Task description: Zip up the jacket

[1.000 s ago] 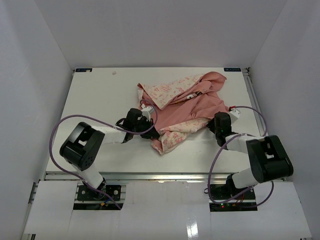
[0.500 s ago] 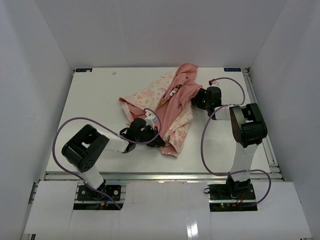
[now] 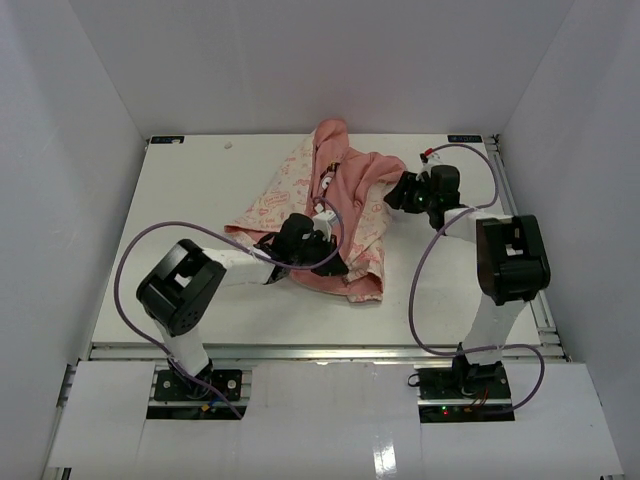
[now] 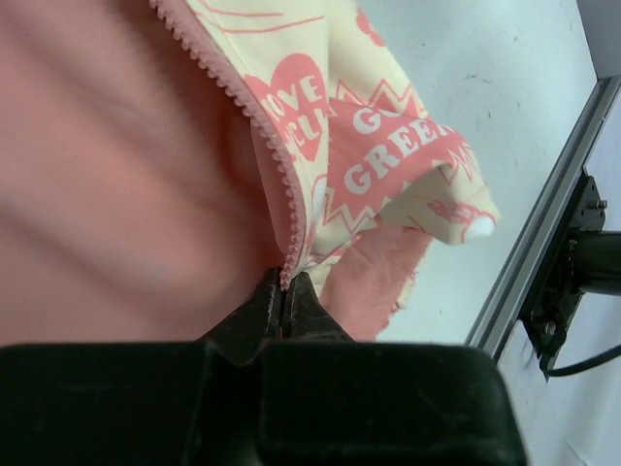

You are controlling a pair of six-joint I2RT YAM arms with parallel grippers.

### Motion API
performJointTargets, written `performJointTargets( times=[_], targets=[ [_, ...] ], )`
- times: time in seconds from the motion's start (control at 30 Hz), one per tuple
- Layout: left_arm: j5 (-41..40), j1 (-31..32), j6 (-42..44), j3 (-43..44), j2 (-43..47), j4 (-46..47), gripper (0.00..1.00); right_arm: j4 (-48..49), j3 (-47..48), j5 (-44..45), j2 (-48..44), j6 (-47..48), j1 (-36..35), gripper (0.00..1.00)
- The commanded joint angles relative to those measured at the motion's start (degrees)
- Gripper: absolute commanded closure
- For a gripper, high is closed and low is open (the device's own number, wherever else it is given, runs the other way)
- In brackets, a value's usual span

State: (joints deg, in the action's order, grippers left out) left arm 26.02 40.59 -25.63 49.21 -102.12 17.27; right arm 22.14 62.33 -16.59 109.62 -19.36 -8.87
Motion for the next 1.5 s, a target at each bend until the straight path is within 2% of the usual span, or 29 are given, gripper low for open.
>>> performJointTargets(
  times=[0.0, 0.1, 0.3, 0.5, 0.63, 0.83, 1.1, 1.27, 1.47],
  targets=[
    [-1.7, -1.4, 6.4, 3.4, 10.3, -8.4, 1.0, 4.5, -15.1, -4.9, -16.7, 0.2, -0.5, 0.45],
    [3.1, -2.1, 8.2, 4.2, 13.6, -9.4, 1.0, 8.4, -23.9, -10.2, -24.6, 0.5, -2.9, 0.45],
    [12.5, -2.3, 9.5, 4.4, 14.7, -7.7, 1.0, 12.7, -36.7, -13.4, -39.6, 2.6, -7.5, 0.46],
    [21.9, -3.9, 8.5, 3.2, 13.8, -2.4, 1.0, 17.6, -42.0, -15.4, -50.5, 6.1, -11.4, 0.49],
    [25.0, -5.1, 6.3, 2.9, 12.7, 0.1, 1.0, 16.4, -41.6, -16.7, -51.5, 10.2, -14.2, 0.52],
    [26.8, -5.3, 6.6, 4.0, 11.2, -1.5, 1.0, 16.8, -42.4, -18.3, -54.3, 12.7, -17.4, 0.61],
    [27.5, -5.3, 7.0, 3.6, 11.8, -3.1, 1.0, 17.4, -43.1, -16.7, -51.8, 15.0, -23.1, 0.56],
    [30.6, -5.3, 8.1, 3.6, 12.2, -4.1, 1.0, 17.9, -42.5, -14.1, -48.0, 16.7, -23.6, 0.5],
    [34.6, -5.3, 10.2, 3.6, 11.4, -4.3, 1.0, 19.2, -42.1, -14.6, -45.8, 19.1, -23.6, 0.48]
  ],
)
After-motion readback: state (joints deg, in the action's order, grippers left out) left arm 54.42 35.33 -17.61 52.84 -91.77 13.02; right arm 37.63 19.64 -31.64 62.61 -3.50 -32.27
